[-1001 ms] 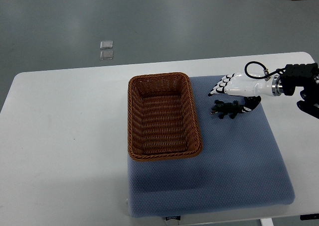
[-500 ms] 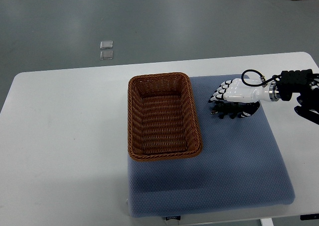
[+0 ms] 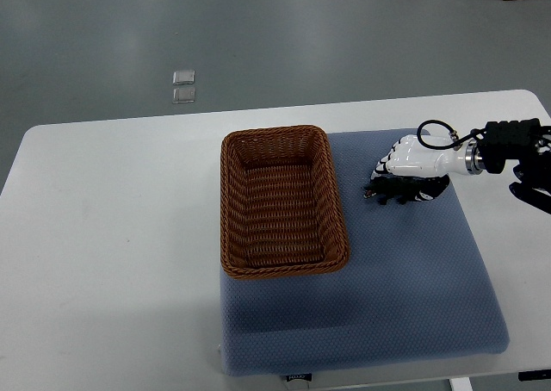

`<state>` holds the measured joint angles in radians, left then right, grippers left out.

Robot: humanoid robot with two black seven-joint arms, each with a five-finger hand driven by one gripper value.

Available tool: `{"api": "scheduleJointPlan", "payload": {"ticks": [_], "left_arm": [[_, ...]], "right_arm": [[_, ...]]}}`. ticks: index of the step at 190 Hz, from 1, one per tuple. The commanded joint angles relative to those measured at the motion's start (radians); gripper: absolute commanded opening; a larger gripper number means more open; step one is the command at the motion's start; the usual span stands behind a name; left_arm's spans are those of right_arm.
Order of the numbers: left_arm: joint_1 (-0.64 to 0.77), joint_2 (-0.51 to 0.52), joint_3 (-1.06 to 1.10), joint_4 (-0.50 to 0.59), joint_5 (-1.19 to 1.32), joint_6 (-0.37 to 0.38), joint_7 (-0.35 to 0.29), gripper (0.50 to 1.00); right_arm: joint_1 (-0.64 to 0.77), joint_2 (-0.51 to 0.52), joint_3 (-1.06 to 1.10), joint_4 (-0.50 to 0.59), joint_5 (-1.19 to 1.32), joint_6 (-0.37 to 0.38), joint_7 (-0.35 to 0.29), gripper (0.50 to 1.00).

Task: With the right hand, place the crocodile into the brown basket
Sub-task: 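Lower the right hand and close the fingers around the crocodile toy, then carry the crocodile with the right hand over the basket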

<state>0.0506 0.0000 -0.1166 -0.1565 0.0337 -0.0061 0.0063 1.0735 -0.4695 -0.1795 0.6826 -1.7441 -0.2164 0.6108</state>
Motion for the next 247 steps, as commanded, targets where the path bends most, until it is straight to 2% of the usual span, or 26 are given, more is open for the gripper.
{"api": "scheduleJointPlan", "payload": {"ticks": [1,71,117,247], "left_arm": [[0.000,0.000,0.000,0.000,0.000,0.000,0.000,1.000],[0.000,0.000,0.000,0.000,0.000,0.000,0.000,1.000],[0.000,0.000,0.000,0.000,0.000,0.000,0.000,1.000],[0.000,0.000,0.000,0.000,0.000,0.000,0.000,1.000]], "right_arm": [[0.002,0.000,0.002,0.000,0.000,0.000,0.000,0.552],[0.006,-0.009,0.014,0.002,0.006,0.000,0.000,0.541],[0.011,-0.011,0.014,0.002,0.008,0.005,0.000,0.500],[0.031,-0.018,0.017,0.011,0.021,0.012,0.000,0.500]]}}
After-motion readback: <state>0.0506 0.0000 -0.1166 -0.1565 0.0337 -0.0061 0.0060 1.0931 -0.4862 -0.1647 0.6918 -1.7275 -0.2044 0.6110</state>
